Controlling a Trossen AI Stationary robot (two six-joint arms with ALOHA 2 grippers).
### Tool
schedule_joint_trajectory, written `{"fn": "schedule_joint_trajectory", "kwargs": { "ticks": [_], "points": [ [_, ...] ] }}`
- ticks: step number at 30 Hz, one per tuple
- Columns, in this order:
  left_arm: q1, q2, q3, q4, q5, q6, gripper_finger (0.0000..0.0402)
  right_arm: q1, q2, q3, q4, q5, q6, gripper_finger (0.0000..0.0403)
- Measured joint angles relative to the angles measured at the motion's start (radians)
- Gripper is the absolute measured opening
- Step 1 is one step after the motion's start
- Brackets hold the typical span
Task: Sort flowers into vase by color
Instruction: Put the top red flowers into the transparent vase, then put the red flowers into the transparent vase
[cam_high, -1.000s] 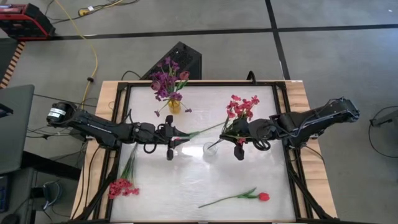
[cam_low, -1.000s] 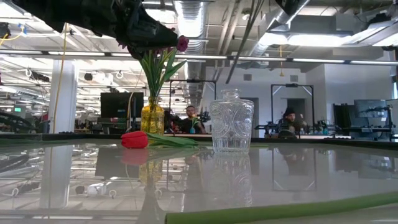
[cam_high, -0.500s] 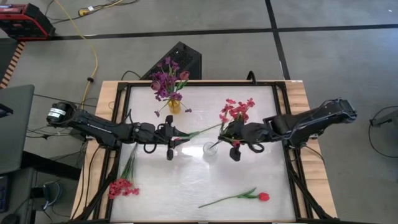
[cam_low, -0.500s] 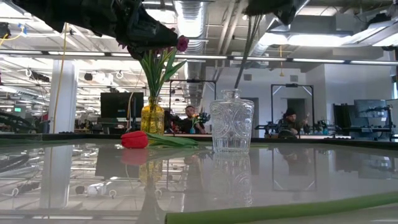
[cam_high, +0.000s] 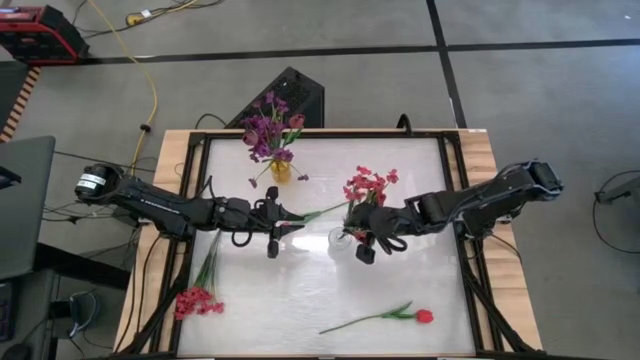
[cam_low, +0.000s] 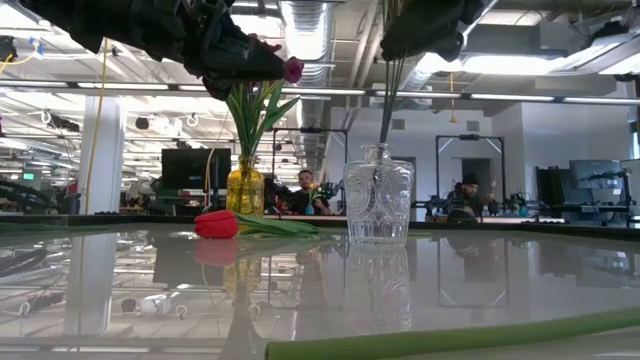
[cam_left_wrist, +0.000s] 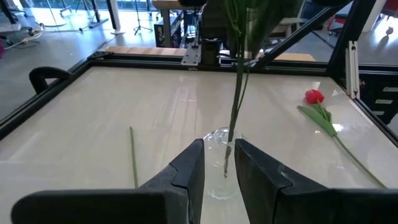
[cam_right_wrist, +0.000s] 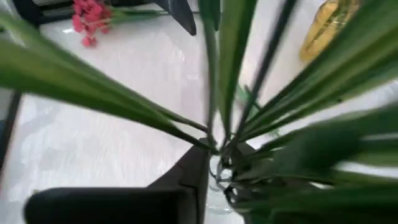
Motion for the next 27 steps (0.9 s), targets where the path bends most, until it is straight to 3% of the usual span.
{"fn": "schedule_joint_trajectory", "kwargs": {
  "ticks": [11, 27],
  "points": [
    [-0.002, 0.000, 0.000, -0.055, 0.016, -0.015, 0.0077, -0.010, -0.035, 0.000, -0.131, -0.231, 0.020, 0.0253],
    [-0.005, 0.000, 0.000, -0.201, 0.026, -0.061, 0.0077, -0.007, -0.050, 0.030, -0.366, -0.273, -0.015, 0.0265]
  ]
}}
